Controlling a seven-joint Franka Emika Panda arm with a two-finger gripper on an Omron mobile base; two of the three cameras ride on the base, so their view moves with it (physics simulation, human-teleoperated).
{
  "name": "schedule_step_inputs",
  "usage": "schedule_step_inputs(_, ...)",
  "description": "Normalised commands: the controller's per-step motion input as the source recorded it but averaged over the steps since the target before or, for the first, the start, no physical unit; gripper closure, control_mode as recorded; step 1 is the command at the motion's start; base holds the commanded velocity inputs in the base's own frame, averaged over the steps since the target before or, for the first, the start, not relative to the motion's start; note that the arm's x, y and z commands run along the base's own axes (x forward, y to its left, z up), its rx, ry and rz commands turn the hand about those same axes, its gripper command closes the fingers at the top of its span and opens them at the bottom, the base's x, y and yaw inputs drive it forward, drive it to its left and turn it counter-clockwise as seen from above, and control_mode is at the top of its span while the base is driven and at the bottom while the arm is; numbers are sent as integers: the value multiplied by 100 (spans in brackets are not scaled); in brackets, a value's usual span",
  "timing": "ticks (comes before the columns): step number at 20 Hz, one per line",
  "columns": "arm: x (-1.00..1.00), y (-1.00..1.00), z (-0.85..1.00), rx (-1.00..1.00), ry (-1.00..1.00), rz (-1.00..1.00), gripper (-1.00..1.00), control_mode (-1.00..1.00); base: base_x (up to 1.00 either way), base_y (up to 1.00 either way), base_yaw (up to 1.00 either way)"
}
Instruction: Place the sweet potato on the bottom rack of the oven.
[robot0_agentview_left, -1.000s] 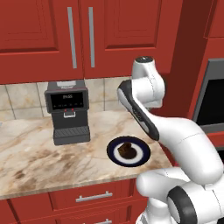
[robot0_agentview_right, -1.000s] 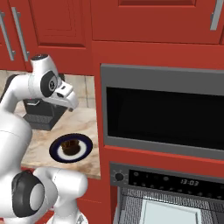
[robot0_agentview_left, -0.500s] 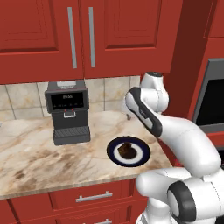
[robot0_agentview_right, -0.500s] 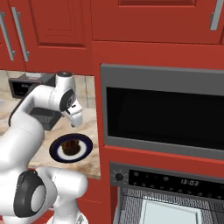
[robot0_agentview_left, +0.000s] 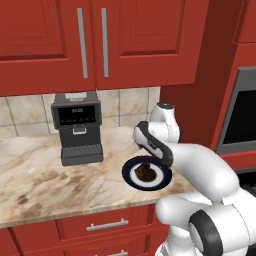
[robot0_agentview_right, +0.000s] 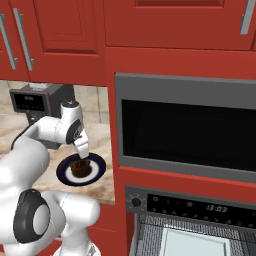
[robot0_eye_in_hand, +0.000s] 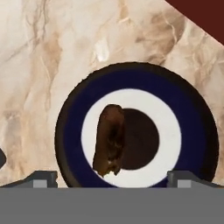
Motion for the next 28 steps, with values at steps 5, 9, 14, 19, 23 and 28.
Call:
schedule_step_inputs(5,23,12,-57,-7,0,-9,-100,-100,0,0,0)
schedule_step_inputs(9,2,0,-48,-1,6,-10,-100,-100,0,0,0)
schedule_step_inputs(14,13,0,-36,0,7,-5,-100,-100,0,0,0)
schedule_step_inputs(19,20,2,-24,0,2,0,-100,-100,0,0,0)
schedule_step_inputs(23,11,4,-34,0,3,-1,-100,-100,0,0,0)
schedule_step_inputs(28,1,6,-29,0,3,-2,-100,-100,0,0,0)
